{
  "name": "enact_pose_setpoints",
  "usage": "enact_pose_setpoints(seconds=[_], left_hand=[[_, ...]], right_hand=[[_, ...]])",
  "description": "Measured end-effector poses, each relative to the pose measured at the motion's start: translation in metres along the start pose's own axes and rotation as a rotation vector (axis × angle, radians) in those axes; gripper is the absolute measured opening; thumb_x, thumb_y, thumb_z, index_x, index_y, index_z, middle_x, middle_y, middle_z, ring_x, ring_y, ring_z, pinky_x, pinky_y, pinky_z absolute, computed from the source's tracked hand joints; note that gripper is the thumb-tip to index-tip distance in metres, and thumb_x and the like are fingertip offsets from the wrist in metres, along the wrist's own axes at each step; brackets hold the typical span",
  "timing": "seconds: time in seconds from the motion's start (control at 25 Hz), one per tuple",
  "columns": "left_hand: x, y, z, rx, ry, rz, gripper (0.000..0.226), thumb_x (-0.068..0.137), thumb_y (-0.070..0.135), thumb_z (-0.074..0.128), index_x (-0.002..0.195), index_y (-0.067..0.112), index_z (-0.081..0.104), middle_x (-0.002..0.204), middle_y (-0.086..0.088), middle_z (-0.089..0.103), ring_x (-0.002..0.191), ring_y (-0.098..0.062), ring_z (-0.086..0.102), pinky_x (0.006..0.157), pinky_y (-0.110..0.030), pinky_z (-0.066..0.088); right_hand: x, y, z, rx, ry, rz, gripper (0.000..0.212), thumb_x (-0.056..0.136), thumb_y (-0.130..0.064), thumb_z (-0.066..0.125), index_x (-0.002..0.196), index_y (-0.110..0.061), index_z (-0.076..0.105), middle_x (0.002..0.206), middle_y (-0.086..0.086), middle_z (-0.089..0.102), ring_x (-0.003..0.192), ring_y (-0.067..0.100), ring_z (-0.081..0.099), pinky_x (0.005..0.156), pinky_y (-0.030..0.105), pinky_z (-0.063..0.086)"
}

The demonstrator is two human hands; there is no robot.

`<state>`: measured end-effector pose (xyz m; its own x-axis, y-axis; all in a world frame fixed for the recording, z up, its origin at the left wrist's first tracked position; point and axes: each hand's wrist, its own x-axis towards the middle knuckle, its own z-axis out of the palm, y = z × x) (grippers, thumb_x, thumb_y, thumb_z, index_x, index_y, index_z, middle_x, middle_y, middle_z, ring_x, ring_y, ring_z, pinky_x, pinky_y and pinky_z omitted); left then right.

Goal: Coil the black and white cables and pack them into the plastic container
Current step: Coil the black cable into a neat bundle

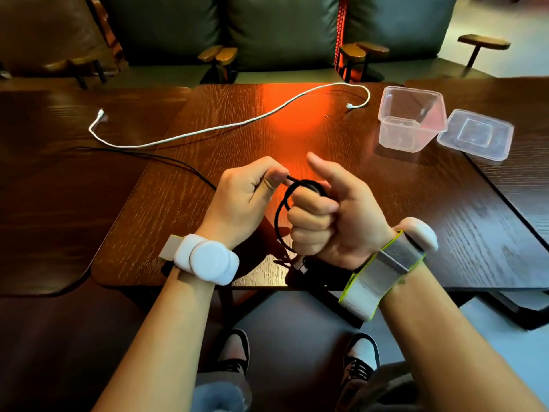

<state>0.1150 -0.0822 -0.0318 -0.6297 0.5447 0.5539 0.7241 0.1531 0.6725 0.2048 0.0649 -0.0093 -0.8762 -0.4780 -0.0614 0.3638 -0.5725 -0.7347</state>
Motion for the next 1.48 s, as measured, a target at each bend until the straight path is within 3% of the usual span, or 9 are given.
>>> enact_pose_setpoints(seconds=[0.16,0.28,0.36,0.64,0.76,0.92,1.08,1.24,1.48], left_hand=[[0.000,0.004,0.008,-0.206,-0.151,-0.021,0.052,0.093,0.059,0.042,0.122,0.023,0.065,0.108,0.005,0.071,0.099,-0.015,0.068,0.083,-0.027,0.053],[0.000,0.010,0.015,-0.310,-0.174,-0.122,0.036,0.086,0.059,0.061,0.113,0.036,0.063,0.103,0.018,0.070,0.098,-0.002,0.066,0.086,-0.018,0.050],[0.001,0.007,0.015,-0.352,-0.168,-0.170,0.022,0.090,0.048,0.067,0.104,0.030,0.064,0.092,0.017,0.067,0.089,-0.001,0.062,0.083,-0.018,0.048],[0.000,0.008,0.017,-0.601,-0.176,-0.361,0.019,0.091,0.038,0.062,0.087,0.021,0.057,0.090,-0.011,0.053,0.089,-0.024,0.053,0.085,-0.051,0.046],[0.000,0.007,0.021,-0.747,-0.141,-0.400,0.019,0.095,0.036,0.060,0.093,0.017,0.060,0.096,-0.027,0.054,0.092,-0.034,0.055,0.086,-0.066,0.047],[0.002,0.006,0.023,-0.732,-0.083,-0.368,0.015,0.100,0.030,0.054,0.090,0.019,0.058,0.083,-0.005,0.061,0.088,-0.034,0.059,0.092,-0.064,0.047],[0.003,0.007,0.026,-0.594,-0.072,-0.322,0.015,0.101,0.030,0.051,0.090,0.020,0.053,0.063,0.007,0.056,0.067,-0.017,0.062,0.069,-0.030,0.052],[0.006,0.009,0.028,-0.703,-0.088,-0.363,0.011,0.101,0.031,0.054,0.101,0.021,0.059,0.056,0.001,0.053,0.051,-0.016,0.058,0.048,-0.026,0.049],[0.005,0.007,0.026,-0.969,-0.082,-0.375,0.022,0.098,0.027,0.057,0.117,0.016,0.057,0.070,0.002,0.054,0.059,-0.013,0.055,0.063,-0.030,0.051]], right_hand=[[-0.001,-0.005,-0.003,0.136,0.031,-0.103,0.061,0.101,-0.049,0.019,0.048,-0.021,0.011,0.046,-0.006,0.001,0.040,0.009,-0.003,0.045,0.024,-0.004],[-0.004,-0.008,-0.009,0.184,0.089,-0.168,0.061,0.103,-0.044,0.020,0.048,-0.021,0.010,0.045,-0.007,0.001,0.039,0.008,-0.004,0.045,0.023,-0.004],[-0.004,-0.009,-0.012,0.190,0.104,-0.163,0.061,0.103,-0.044,0.020,0.047,-0.021,0.013,0.043,-0.006,0.003,0.037,0.008,-0.003,0.045,0.023,-0.004],[0.001,-0.012,-0.013,-0.097,0.524,-0.200,0.050,0.098,-0.046,0.046,0.055,-0.020,0.039,0.048,-0.006,0.028,0.040,0.009,0.029,0.048,0.025,0.022],[0.001,-0.012,-0.010,-0.091,0.576,-0.246,0.048,0.097,-0.045,0.049,0.057,-0.021,0.040,0.049,-0.006,0.029,0.043,0.010,0.033,0.049,0.025,0.028],[0.000,-0.010,-0.008,-0.134,0.610,-0.249,0.048,0.092,-0.045,0.058,0.055,-0.024,0.038,0.053,-0.005,0.028,0.046,0.011,0.028,0.051,0.026,0.028],[0.000,-0.010,-0.010,-0.160,0.652,-0.304,0.045,0.092,-0.038,0.061,0.060,-0.025,0.032,0.055,-0.006,0.018,0.042,0.008,0.019,0.045,0.023,0.018],[0.002,-0.009,-0.013,-0.091,0.693,-0.387,0.043,0.094,-0.033,0.062,0.064,-0.025,0.031,0.059,-0.005,0.015,0.040,0.006,0.016,0.034,0.018,0.016],[0.002,-0.009,-0.009,-0.105,0.534,-0.449,0.042,0.096,-0.026,0.055,0.057,-0.021,0.040,0.050,-0.006,0.027,0.037,0.005,0.019,0.036,0.018,0.012]])
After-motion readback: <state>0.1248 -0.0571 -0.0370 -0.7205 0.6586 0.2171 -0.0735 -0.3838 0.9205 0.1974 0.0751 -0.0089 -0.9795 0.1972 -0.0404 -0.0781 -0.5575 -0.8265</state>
